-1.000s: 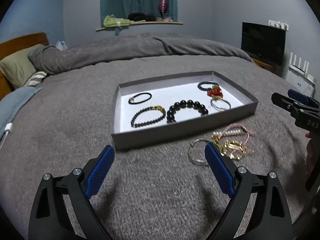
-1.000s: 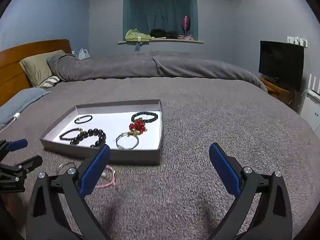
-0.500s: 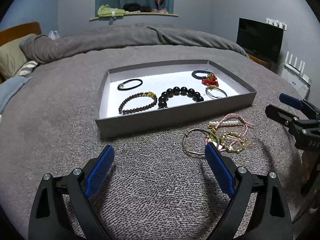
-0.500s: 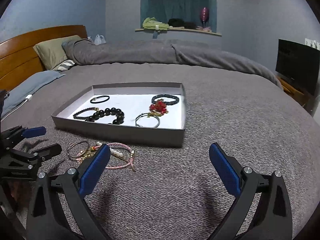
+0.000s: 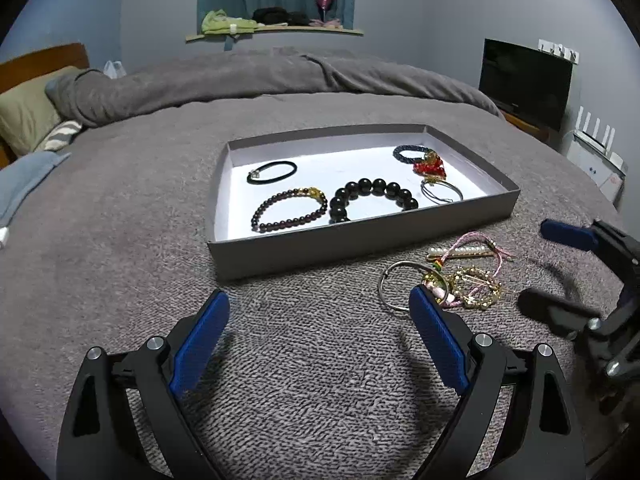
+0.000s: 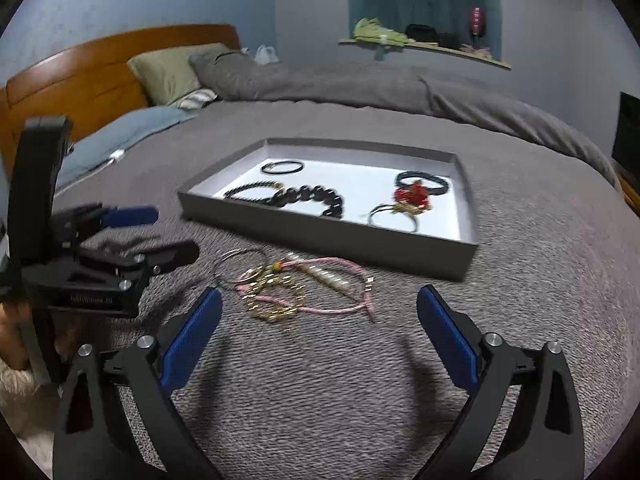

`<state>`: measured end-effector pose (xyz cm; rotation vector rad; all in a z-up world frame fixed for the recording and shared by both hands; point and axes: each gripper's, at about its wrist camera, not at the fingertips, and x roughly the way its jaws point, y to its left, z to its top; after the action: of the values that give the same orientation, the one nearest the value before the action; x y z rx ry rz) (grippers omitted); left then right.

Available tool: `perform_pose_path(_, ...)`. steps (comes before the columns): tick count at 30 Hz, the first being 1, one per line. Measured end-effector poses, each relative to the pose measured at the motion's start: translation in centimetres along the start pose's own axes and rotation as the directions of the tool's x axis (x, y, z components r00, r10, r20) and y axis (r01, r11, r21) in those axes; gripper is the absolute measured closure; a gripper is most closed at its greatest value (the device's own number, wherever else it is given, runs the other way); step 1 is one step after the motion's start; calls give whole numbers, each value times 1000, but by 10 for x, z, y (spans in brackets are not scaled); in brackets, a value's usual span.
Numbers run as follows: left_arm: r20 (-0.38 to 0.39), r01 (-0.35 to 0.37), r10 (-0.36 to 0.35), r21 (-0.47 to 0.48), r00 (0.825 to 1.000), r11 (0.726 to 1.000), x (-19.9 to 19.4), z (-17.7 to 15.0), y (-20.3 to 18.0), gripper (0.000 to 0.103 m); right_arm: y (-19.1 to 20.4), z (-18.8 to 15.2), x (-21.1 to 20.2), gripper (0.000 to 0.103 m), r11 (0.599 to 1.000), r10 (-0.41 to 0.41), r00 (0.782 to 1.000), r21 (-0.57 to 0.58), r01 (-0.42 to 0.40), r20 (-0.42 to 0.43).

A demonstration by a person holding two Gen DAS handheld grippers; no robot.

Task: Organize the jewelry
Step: 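Withdraw both tools from the tray toward the remaining jewelry pile, then grasp the silver hoop with the left tool while the right tool grasps the gold hair clip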

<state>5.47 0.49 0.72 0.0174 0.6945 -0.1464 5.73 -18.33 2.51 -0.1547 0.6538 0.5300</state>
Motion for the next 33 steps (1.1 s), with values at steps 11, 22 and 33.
perform_pose_path(11, -6, 15, -15, -7, 1000, 1000, -2, 1, 1, 13, 16, 0, 25, 52, 998, 57, 995, 0, -58, -84)
perform_pose_path(22, -20, 23, -24, -12, 1000, 1000, 1, 1, 5, 13, 14, 3, 33, 61, 999, 44, 994, 12, -43, -100)
perform_pose_path(33, -48, 100, -100, -2, 994, 995, 9, -2, -8, 21, -32, 14, -3, 61, 993, -24, 1000, 119, 25, -7)
